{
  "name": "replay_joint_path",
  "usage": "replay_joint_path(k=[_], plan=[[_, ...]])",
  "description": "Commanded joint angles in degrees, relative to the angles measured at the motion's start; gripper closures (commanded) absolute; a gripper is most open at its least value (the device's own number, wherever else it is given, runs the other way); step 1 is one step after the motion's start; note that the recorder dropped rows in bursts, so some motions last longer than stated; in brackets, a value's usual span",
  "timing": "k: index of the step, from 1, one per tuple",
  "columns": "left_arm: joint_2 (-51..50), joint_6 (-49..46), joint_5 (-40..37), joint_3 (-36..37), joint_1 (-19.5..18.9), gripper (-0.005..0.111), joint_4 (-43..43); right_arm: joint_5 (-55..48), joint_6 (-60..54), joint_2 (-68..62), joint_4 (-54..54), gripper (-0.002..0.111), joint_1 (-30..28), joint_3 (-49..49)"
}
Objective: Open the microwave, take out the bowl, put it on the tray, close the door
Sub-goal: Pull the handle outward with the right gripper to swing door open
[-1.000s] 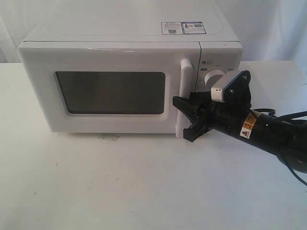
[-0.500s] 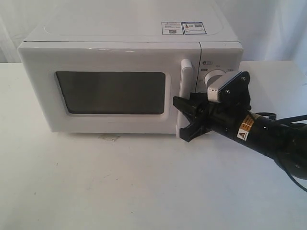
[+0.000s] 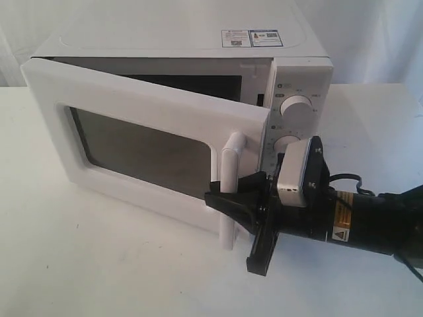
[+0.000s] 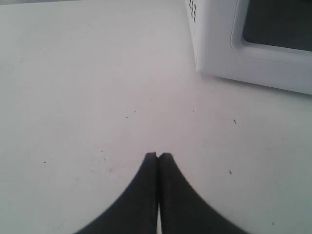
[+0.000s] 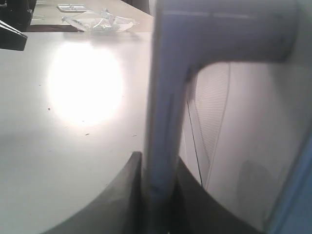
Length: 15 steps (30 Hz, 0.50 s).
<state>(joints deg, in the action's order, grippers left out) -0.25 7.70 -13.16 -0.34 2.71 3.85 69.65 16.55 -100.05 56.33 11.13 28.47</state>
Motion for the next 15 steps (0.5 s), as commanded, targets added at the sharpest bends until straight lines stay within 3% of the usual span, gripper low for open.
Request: replay_joint_path(k=[1, 9, 15], plan=[[0.3, -0.2, -0.2, 0.3, 0.0, 0.107, -0.5, 0.3, -0.5, 1.4, 0.3, 0.108, 0.4, -0.7], [0.3, -0.2, -0.2, 0.3, 0.0, 0.107, -0.5, 0.3, 0.2, 4.4, 1.5, 0.106, 0.4, -2.9], [0.3, -0.2, -0.2, 0.3, 0.0, 0.107, -0.5, 0.3, 3.4, 6.0, 5.5, 0.077, 0.4, -3.3]])
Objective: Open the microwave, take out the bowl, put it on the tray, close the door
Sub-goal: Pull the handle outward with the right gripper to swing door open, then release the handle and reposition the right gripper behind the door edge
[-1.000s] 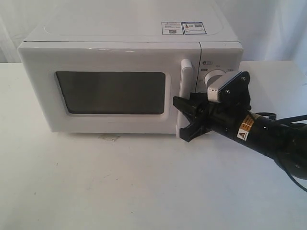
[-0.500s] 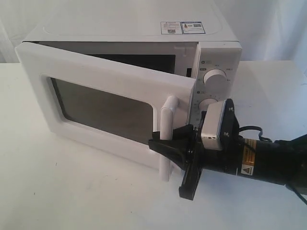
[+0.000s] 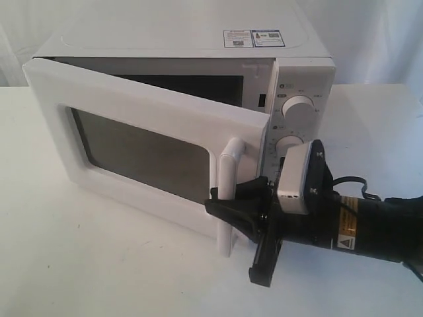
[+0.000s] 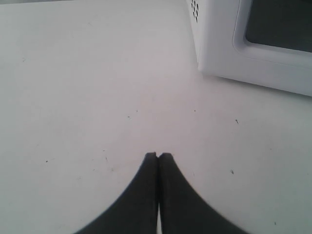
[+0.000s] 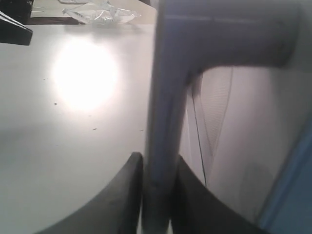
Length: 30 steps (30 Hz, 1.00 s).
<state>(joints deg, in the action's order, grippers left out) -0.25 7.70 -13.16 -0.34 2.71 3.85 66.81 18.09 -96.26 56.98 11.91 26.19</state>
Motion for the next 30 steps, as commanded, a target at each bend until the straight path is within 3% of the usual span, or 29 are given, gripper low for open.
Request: replay_joint_path(k=[1, 5, 14, 21, 25, 30], plan=[[0.3, -0.2, -0.2, 0.3, 0.0, 0.107, -0.5, 3.1, 2.1, 2.3, 4.9, 0.07, -0.3, -1.2], [0.3, -0.2, -0.2, 0.3, 0.0, 0.107, -0.5, 3.1, 2.3, 3.3, 4.9, 0.057, -0.3, -2.3], [0.3, -0.2, -0.2, 0.3, 0.0, 0.107, -0.5, 2.9, 2.7, 9.6, 5.8, 0.057, -0.3, -5.7], [0.3, -0.2, -0.2, 0.3, 0.0, 0.107, -0.5, -3.8, 6.8, 17.0, 6.3, 0.058, -0.3, -7.8], [0.3, -0.2, -0.2, 0.3, 0.0, 0.107, -0.5, -10.2, 9.5, 21.9, 6.5, 0.063, -0.3, -8.9], [0.3, -0.2, -0.2, 0.3, 0.0, 0.107, -0.5, -21.4, 14.9, 29.8, 6.6, 0.081, -0.3, -9.7]])
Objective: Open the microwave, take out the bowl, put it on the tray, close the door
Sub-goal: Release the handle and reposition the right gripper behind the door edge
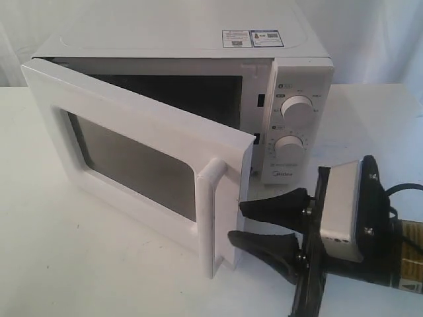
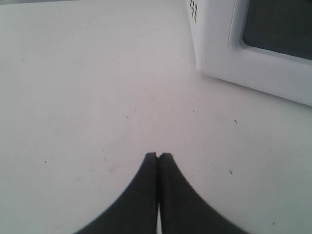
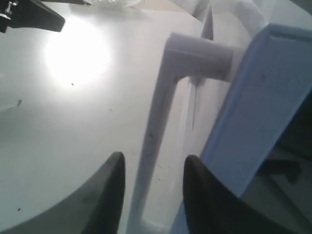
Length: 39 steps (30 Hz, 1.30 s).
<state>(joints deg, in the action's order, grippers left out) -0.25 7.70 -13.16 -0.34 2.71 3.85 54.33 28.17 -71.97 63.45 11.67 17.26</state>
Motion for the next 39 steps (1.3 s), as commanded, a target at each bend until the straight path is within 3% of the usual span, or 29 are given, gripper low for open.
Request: replay_joint_path(k=[1, 4, 7, 17, 28, 39], plan=[[0.3, -0.2, -0.2, 0.3, 0.0, 0.107, -0.5, -13.5, 6.5, 7.7, -0.9, 0.087, -0.1, -0.7], [0.3, -0.2, -0.2, 0.3, 0.0, 0.107, -0.5, -22.6, 8.3, 11.8, -3.9, 0.099, -0.1, -0.7], [0.3, -0.2, -0.2, 0.3, 0.0, 0.107, -0.5, -24.3, 7.5, 12.9, -9.1, 0.108, -0.1, -0.7], [0.3, -0.2, -0.2, 0.3, 0.0, 0.107, -0.5, -13.5, -8.2, 1.0, -28.1, 0.108, -0.1, -0.6], [0.3, -0.2, -0.2, 0.3, 0.0, 0.107, -0.5, -2.7, -10.1, -12.4, -27.6, 0.108, -0.1, 2.8], [0.3, -0.2, -0.2, 0.3, 0.0, 0.107, -0.5, 0.3, -9.7, -14.4, -22.9, 0.108, 4.3, 2.7]])
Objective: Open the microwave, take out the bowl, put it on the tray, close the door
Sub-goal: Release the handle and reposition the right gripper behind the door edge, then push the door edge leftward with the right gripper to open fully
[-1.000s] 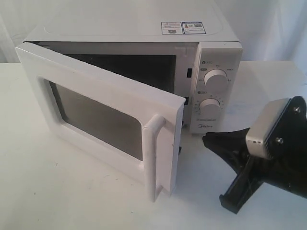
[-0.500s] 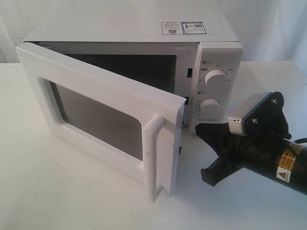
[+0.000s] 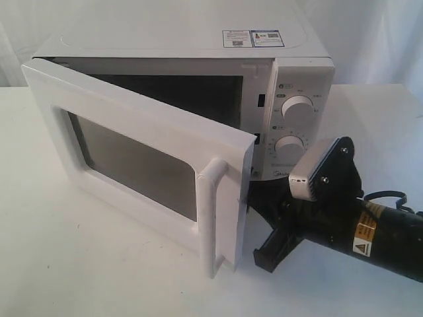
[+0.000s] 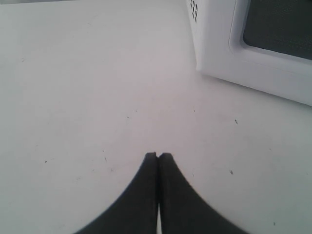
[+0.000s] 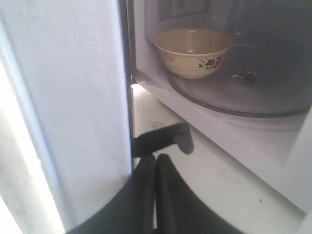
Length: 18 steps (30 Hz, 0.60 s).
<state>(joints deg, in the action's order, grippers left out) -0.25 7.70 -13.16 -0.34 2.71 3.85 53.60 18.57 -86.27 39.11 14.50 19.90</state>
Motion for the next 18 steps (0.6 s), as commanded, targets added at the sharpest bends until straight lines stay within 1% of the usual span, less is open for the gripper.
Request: replay_joint_path(k=[1, 9, 18], plan=[[0.3, -0.2, -0.2, 0.3, 0.0, 0.107, -0.5, 0.8, 0.8, -0.1, 2.4, 0.108, 2.2, 0.0], [0.3, -0.2, -0.2, 0.3, 0.0, 0.107, -0.5, 0.7, 3.1, -0.1, 4.1, 0.108, 6.2, 0.0], [0.3, -0.2, -0.2, 0.3, 0.0, 0.107, -0.5, 1.5, 7.6, 0.1, 7.6, 0.108, 9.0, -0.1]])
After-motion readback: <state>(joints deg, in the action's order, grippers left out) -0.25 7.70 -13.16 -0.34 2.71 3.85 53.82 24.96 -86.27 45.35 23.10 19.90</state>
